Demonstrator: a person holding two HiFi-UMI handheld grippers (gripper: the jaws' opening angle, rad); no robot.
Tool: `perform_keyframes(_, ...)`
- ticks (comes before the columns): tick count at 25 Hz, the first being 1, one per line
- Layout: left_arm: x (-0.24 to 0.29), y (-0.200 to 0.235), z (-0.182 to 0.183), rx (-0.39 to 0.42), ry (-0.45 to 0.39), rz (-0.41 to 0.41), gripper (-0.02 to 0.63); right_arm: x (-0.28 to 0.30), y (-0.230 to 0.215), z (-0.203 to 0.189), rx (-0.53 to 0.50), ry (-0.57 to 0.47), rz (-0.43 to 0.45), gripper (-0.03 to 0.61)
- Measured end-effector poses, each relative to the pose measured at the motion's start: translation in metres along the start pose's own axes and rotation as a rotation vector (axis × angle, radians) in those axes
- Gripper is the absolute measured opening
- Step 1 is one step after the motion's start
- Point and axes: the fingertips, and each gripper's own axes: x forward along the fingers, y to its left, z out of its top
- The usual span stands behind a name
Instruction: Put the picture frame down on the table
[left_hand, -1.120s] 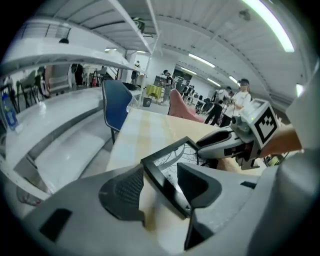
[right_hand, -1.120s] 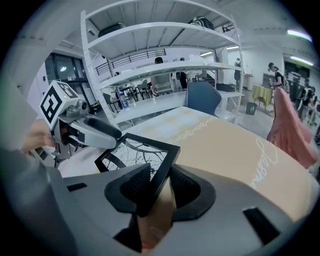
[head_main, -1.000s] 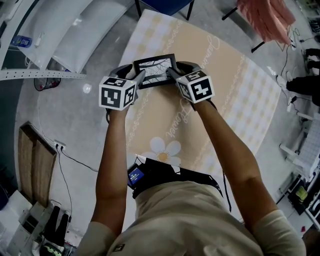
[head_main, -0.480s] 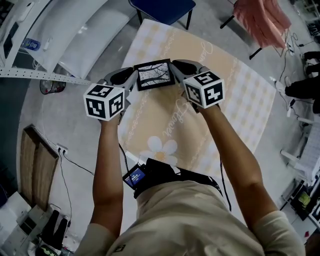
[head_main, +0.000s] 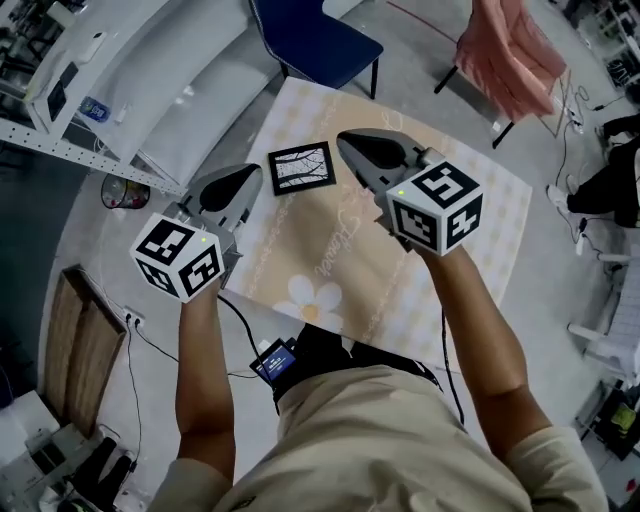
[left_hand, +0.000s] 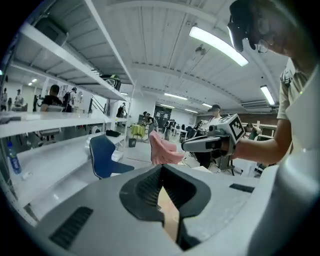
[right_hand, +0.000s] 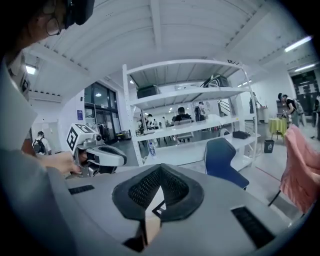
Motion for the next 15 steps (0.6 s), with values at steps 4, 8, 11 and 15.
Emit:
perform_keyframes(4, -0.033, -0.043, 0.040, 0.064, -0.067, 0.004, 0.006, -0.049, 0.021, 0.031, -0.035, -0.045, 0.024, 0.003)
perform_keyframes(8, -0.060, -0.092, 0.071, 0.121, -0.120, 0.006, 0.006, -0.100, 0.045, 0.057, -0.072, -0.095, 0.044, 0.003)
perform_keyframes(11, -0.073, -0.129, 0.083, 0.159, -0.132, 0.006, 0.006, -0.138, 0.062, 0.067, -0.093, -0.110, 0.062, 0.003)
perform_keyframes(15, -0.090, -0.178, 0.091, 0.199, -0.129, 0.003, 0.006, -0.191, 0.083, 0.069, -0.103, -0.109, 0.077, 0.003)
